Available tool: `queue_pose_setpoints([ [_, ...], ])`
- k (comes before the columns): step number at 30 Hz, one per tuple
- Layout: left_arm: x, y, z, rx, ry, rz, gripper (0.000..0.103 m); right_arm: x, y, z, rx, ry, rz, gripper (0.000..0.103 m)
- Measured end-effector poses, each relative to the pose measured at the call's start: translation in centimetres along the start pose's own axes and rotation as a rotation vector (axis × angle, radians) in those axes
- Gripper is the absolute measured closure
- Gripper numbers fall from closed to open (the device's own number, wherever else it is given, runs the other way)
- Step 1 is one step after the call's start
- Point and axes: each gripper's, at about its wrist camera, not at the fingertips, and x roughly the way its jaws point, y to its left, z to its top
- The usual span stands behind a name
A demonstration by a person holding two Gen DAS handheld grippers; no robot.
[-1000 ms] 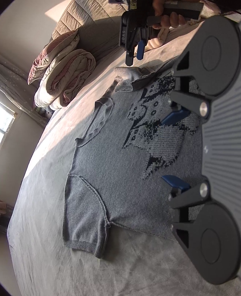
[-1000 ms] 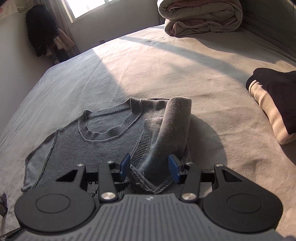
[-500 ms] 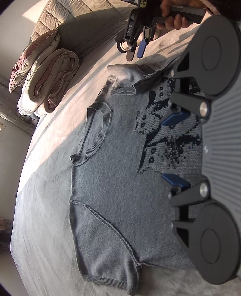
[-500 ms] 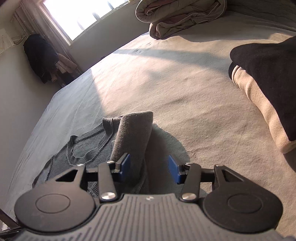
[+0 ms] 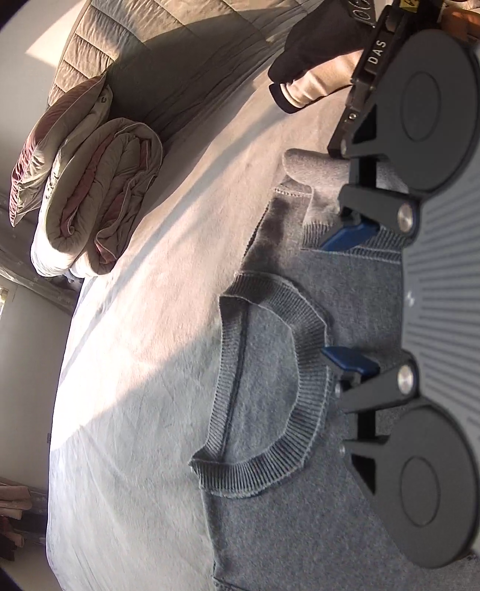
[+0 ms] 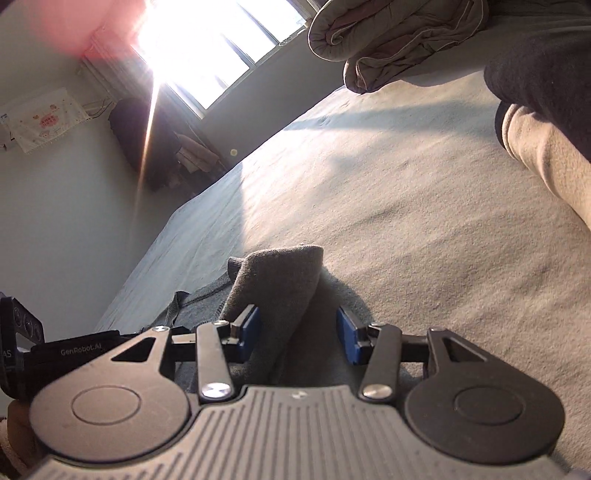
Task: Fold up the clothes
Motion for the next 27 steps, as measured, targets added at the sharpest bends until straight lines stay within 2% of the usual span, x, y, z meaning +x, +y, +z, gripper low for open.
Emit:
queue_pose_setpoints([
  [6, 1.9, 0.6, -0.4, -0.040, -0.043, -0.146, 0.045, -0.4, 0.0, 0.1, 0.020, -0.007, 0.017, 0.052],
  [10, 2.4, -0.6, -1.1, -0.009, -0.061, -0.192, 0.047, -0.6, 0.2, -0.1, 0.027, -0.015, 0.019, 0.051],
  [12, 2.5, -1.3, -1.4, 0.010, -0.065, -0.192, 0.058, -0.6, 0.3, -0.1, 0.027, -0.018, 0.018, 0.050],
  [13, 2.6, -1.5, -1.4, 0.011, -0.057, -0.192, 0.079, -0.7, 0.3, -0.2, 0.026, -0.019, 0.018, 0.050],
  [14, 2.8, -1.7, -1.5, 0.012, -0.047, -0.192, 0.088, -0.7, 0.4, -0.2, 0.025, -0.020, 0.017, 0.050],
  [16, 2.4, -2.0, -1.8, 0.027, -0.074, -0.170, 0.098, -0.7, 0.5, -0.2, 0.019, -0.021, 0.014, 0.049],
  [20, 1.3, -1.9, -1.8, 0.026, -0.140, -0.124, 0.099, -0.6, 0.7, -0.2, 0.009, -0.021, 0.007, 0.048],
  [27, -1.5, -0.5, -1.6, -0.009, -0.239, 0.017, 0.099, -0.2, 1.0, -0.1, -0.024, -0.023, -0.008, 0.045],
])
